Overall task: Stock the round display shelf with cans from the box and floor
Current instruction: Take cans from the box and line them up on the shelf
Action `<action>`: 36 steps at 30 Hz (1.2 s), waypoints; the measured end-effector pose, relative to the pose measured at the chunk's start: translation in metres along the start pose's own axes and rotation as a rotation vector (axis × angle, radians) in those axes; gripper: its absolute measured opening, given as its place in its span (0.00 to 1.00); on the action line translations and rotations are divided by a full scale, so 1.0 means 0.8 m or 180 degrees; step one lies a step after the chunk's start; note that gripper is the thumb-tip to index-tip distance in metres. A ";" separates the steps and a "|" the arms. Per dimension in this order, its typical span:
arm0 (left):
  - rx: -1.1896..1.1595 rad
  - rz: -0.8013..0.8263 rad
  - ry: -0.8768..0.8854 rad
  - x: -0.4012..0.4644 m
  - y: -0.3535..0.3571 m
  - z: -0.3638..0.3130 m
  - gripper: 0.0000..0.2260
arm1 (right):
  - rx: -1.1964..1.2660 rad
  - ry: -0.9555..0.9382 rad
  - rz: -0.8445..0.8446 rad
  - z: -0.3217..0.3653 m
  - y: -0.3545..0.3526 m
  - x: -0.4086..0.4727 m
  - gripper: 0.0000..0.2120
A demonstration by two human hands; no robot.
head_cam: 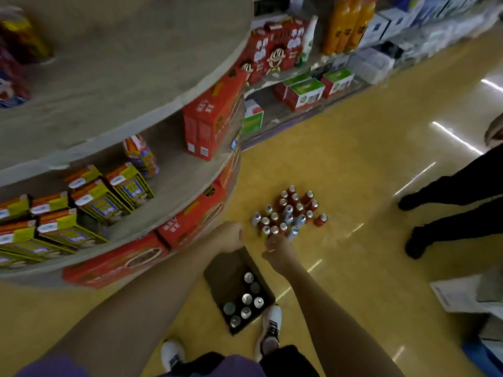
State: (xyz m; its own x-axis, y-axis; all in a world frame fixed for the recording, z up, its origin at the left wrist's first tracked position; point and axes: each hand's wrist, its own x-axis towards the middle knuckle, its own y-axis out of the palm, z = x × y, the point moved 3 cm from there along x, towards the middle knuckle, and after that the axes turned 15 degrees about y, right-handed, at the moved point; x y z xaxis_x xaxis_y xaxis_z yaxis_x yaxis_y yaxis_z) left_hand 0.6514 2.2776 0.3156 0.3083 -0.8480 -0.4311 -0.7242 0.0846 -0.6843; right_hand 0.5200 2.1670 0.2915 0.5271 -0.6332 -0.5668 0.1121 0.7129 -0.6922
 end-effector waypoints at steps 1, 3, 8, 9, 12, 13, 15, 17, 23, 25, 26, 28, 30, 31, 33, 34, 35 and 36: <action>-0.0066 -0.0002 -0.0050 0.013 0.008 -0.006 0.14 | 0.0032 0.0042 0.0063 -0.009 -0.003 0.013 0.09; -0.0228 -0.0054 -0.0175 0.039 0.025 -0.009 0.12 | 0.0093 0.0106 0.0185 -0.025 -0.005 0.038 0.10; -0.0362 0.0089 -0.0384 0.079 0.061 0.005 0.03 | 0.0056 0.0277 0.0478 -0.060 0.016 0.096 0.11; -0.0375 0.0137 -0.0421 0.087 0.071 0.016 0.02 | 0.0061 0.0334 0.0527 -0.067 0.024 0.106 0.12; -0.0467 0.0267 -0.0586 0.108 0.108 0.060 0.04 | 0.0084 0.0499 0.0653 -0.090 0.055 0.135 0.09; -0.0534 0.0304 -0.0647 0.116 0.122 0.076 0.04 | 0.0093 0.0600 0.0704 -0.099 0.070 0.145 0.08; -0.0692 0.0371 -0.0759 0.132 0.148 0.109 0.01 | 0.0078 0.0798 0.0761 -0.119 0.107 0.165 0.08; -0.0858 0.0451 -0.0860 0.152 0.181 0.147 0.03 | 0.0028 0.0965 0.0765 -0.137 0.152 0.182 0.11; -0.0841 0.0915 -0.0939 0.208 0.314 0.271 0.09 | 0.0160 0.1583 0.1169 -0.198 0.337 0.228 0.09; -0.0745 0.1036 -0.0902 0.224 0.357 0.310 0.10 | 0.0087 0.1697 0.1210 -0.216 0.395 0.242 0.09; -0.0715 0.1106 -0.0864 0.231 0.376 0.328 0.10 | 0.0167 0.1772 0.1207 -0.221 0.417 0.247 0.11; -0.0658 0.1287 -0.0817 0.244 0.412 0.364 0.10 | 0.0360 0.1914 0.1135 -0.230 0.454 0.258 0.09; -0.0585 0.1460 -0.0782 0.258 0.447 0.397 0.11 | 0.0485 0.2003 0.0991 -0.247 0.491 0.272 0.06; -0.0568 0.1535 -0.0792 0.264 0.463 0.413 0.12 | 0.0545 0.2064 0.0954 -0.258 0.510 0.280 0.06; -0.0543 0.1632 -0.0783 0.277 0.494 0.441 0.12 | 0.0733 0.2348 0.0872 -0.281 0.542 0.296 0.08; -0.0546 0.1656 -0.0770 0.283 0.508 0.454 0.12 | 0.0812 0.2467 0.0835 -0.292 0.556 0.304 0.09; -0.0564 0.1684 -0.0781 0.287 0.521 0.466 0.12 | 0.0867 0.2524 0.0799 -0.303 0.572 0.311 0.10; -0.0556 0.1714 -0.0771 0.292 0.534 0.477 0.12 | 0.0879 0.2546 0.0796 -0.312 0.586 0.320 0.11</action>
State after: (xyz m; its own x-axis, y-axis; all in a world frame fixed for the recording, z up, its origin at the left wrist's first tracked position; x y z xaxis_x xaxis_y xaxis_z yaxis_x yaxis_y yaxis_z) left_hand 0.6497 2.3152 -0.3017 -0.0124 -0.5653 -0.8248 -0.9012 0.3638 -0.2358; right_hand 0.4971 2.2637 -0.2899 -0.1726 -0.3964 -0.9017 0.3266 0.8406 -0.4321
